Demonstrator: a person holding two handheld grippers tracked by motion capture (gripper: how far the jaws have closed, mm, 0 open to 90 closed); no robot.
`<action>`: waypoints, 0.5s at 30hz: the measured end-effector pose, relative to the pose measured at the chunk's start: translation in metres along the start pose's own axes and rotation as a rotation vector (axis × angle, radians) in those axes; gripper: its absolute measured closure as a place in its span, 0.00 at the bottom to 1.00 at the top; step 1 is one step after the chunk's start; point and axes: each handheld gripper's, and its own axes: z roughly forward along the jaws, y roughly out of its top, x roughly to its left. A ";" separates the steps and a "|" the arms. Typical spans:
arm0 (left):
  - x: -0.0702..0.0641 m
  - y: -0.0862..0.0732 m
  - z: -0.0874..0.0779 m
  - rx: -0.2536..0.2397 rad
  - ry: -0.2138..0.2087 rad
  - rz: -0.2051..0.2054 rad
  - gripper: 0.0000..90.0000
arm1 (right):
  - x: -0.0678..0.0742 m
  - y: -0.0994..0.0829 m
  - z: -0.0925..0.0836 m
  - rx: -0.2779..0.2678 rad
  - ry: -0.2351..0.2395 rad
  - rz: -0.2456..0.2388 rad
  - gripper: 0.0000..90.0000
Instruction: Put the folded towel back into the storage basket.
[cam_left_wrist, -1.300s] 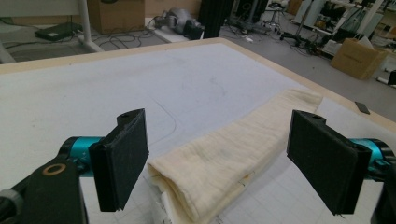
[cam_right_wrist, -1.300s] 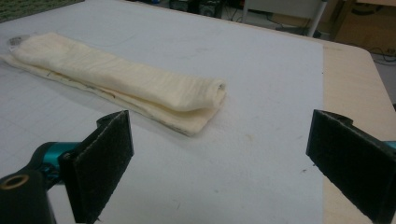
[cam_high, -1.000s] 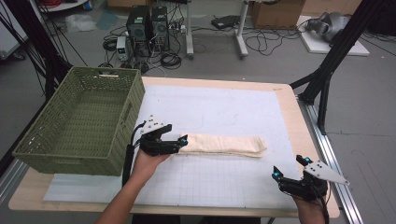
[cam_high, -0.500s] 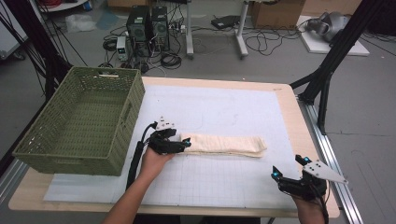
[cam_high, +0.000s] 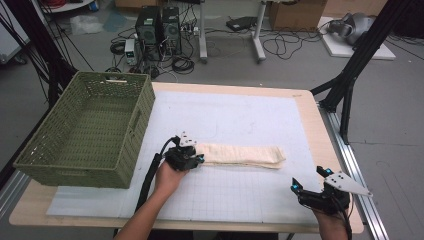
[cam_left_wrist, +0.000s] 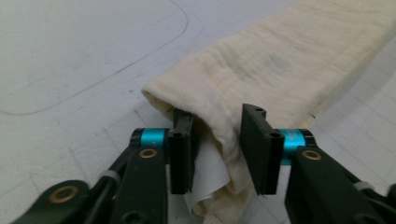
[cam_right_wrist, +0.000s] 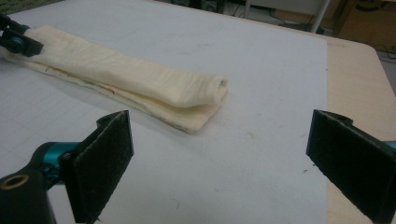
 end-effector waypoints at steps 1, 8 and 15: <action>0.000 0.000 0.000 0.002 -0.003 0.014 0.76 | 0.000 0.000 0.000 0.000 0.000 0.000 0.06; 0.003 -0.001 -0.001 -0.008 -0.040 -0.009 0.91 | 0.002 -0.001 0.002 0.006 0.007 -0.004 0.06; 0.003 -0.001 -0.014 -0.089 -0.059 0.010 0.91 | 0.001 -0.001 0.001 -0.001 0.001 0.006 0.06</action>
